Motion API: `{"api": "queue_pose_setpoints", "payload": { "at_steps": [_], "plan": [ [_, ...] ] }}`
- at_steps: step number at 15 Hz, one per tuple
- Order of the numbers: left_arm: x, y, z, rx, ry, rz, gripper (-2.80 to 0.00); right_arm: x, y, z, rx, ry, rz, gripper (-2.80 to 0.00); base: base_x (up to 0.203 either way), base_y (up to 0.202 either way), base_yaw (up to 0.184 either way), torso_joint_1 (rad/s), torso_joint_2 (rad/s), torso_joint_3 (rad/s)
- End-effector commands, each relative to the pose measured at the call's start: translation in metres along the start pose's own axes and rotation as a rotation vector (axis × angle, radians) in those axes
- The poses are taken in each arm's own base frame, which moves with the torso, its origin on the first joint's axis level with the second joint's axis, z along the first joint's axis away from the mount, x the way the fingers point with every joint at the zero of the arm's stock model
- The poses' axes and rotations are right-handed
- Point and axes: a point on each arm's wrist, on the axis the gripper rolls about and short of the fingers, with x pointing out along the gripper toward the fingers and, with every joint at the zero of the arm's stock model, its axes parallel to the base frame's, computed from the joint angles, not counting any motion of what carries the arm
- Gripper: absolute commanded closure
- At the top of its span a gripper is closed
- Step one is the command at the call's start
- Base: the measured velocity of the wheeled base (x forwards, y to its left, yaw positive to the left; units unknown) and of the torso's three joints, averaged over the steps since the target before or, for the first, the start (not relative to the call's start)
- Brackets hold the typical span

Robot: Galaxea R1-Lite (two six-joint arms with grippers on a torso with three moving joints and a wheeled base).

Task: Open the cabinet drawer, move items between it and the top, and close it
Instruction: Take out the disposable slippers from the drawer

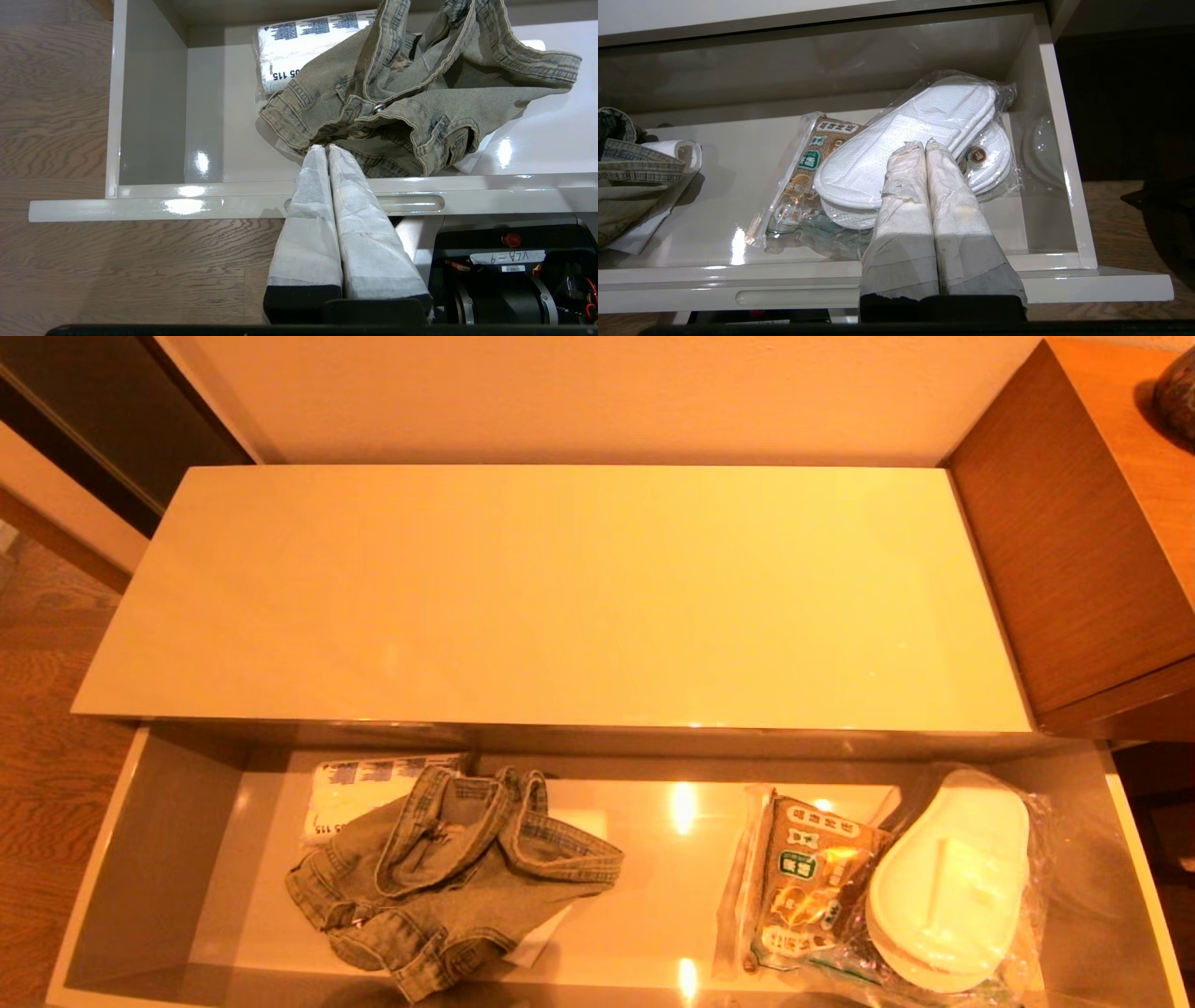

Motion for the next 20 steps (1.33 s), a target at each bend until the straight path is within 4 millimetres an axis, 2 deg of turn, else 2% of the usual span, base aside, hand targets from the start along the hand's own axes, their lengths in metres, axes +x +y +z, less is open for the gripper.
{"api": "queue_pose_setpoints", "payload": {
  "at_steps": [1, 20],
  "plan": [
    [0.0, 0.0, 0.0, 0.0, 0.0, 0.0, 0.0, -0.0002, 0.0, -0.0003, 0.0, -0.004, 0.0, 0.0, 0.0, 0.0, 0.0, 0.0, 0.0, 0.0],
    [0.0, 0.0, 0.0, 0.0, 0.0, 0.0, 0.0, -0.0002, 0.0, -0.0004, 0.0, -0.002, 0.0, 0.0, 0.0, 0.0, 0.0, 0.0, 0.0, 0.0]
  ]
}}
